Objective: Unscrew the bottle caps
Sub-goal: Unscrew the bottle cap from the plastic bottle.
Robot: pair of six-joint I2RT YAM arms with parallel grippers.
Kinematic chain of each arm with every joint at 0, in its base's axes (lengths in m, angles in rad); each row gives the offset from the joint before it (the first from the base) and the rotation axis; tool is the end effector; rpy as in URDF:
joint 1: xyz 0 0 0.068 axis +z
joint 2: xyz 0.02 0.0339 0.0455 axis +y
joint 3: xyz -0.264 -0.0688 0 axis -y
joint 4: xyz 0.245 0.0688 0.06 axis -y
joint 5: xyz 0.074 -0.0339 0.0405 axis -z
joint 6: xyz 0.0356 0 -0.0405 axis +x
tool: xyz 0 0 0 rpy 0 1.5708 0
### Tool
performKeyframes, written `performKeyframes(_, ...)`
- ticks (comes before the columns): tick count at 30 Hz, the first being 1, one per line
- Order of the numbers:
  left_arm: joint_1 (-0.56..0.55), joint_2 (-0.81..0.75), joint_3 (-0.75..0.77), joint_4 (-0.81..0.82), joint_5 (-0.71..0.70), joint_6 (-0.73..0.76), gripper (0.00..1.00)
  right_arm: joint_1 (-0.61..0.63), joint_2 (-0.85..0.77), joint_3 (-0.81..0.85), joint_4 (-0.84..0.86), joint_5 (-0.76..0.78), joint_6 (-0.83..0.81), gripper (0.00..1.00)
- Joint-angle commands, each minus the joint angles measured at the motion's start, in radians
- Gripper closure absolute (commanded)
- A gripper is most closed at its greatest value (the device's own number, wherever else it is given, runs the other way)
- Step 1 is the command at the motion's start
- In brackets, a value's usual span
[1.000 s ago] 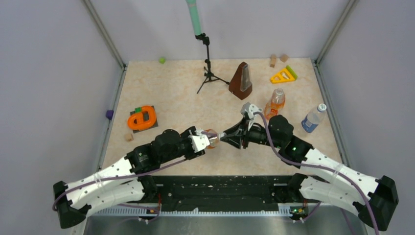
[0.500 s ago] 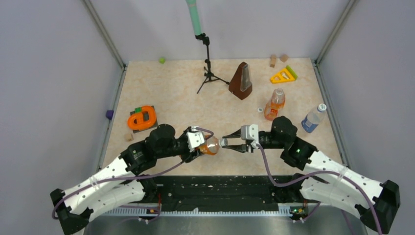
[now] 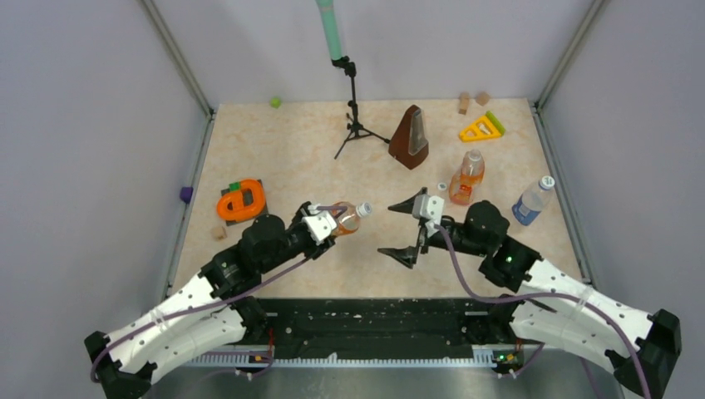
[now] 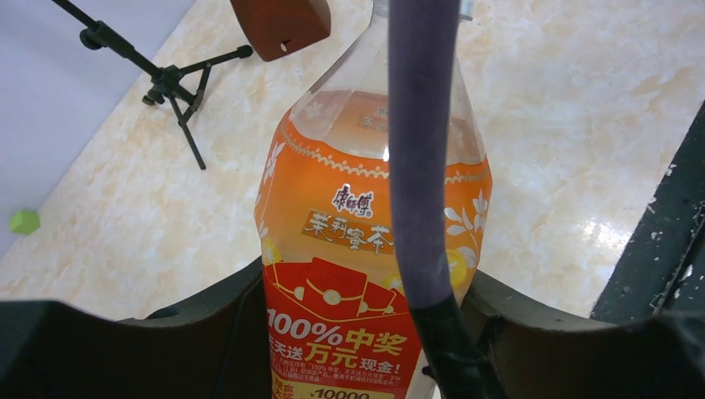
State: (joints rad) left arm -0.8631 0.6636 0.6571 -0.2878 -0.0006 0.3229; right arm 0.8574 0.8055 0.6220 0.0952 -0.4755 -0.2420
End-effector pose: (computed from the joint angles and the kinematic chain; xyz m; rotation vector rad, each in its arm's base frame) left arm 0.1055 -0.1233 0.3027 1.0513 1.5608 -0.3719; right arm 0.1148 0.1575 0.3089 -1.1960 1.2383 0.8541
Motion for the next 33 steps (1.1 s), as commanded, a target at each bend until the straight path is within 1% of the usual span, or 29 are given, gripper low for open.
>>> performKeyframes(1,-0.002,-0.010,-0.039,0.184,-0.258,0.063,1.00,0.009,-0.105,-0.047,0.135,0.180,0.209,0.01)
performKeyframes(3,-0.003,-0.003,-0.042,0.196,-0.249,0.084,1.00,0.009,-0.136,-0.077,0.198,0.246,0.328,0.05)
performKeyframes(6,-0.012,0.014,-0.042,0.203,-0.237,0.104,1.00,0.010,-0.145,-0.089,0.245,0.384,0.538,0.14)
performKeyframes(7,-0.019,0.023,-0.044,0.203,-0.238,0.117,1.00,0.009,-0.134,-0.079,0.221,0.424,0.602,0.18)
performKeyframes(9,-0.037,0.037,-0.048,0.211,-0.263,0.142,1.00,0.009,-0.100,-0.047,0.162,0.484,0.731,0.31)
performKeyframes(10,-0.048,0.046,-0.053,0.220,-0.285,0.157,1.00,0.010,-0.078,-0.029,0.141,0.507,0.784,0.33)
performKeyframes(13,-0.078,0.064,-0.061,0.235,-0.357,0.189,1.00,0.009,-0.032,0.008,0.126,0.508,0.883,0.38)
performKeyframes(15,-0.092,0.065,-0.070,0.251,-0.372,0.201,1.00,0.010,-0.018,0.002,0.167,0.490,0.932,0.40)
performKeyframes(18,-0.103,0.064,-0.072,0.255,-0.385,0.207,1.00,0.010,-0.007,-0.024,0.255,0.445,0.971,0.42)
performKeyframes(20,-0.105,0.064,-0.071,0.256,-0.394,0.211,1.00,0.010,0.006,-0.023,0.273,0.415,0.982,0.45)
performKeyframes(26,-0.108,0.062,-0.070,0.247,-0.408,0.216,1.00,0.009,0.049,0.016,0.239,0.323,0.968,0.46)
performKeyframes(28,-0.108,0.057,-0.071,0.247,-0.409,0.216,1.00,0.009,0.055,0.024,0.218,0.316,0.953,0.46)
performKeyframes(33,-0.108,0.054,-0.072,0.244,-0.411,0.216,1.00,0.010,0.043,0.038,0.154,0.333,0.926,0.55)
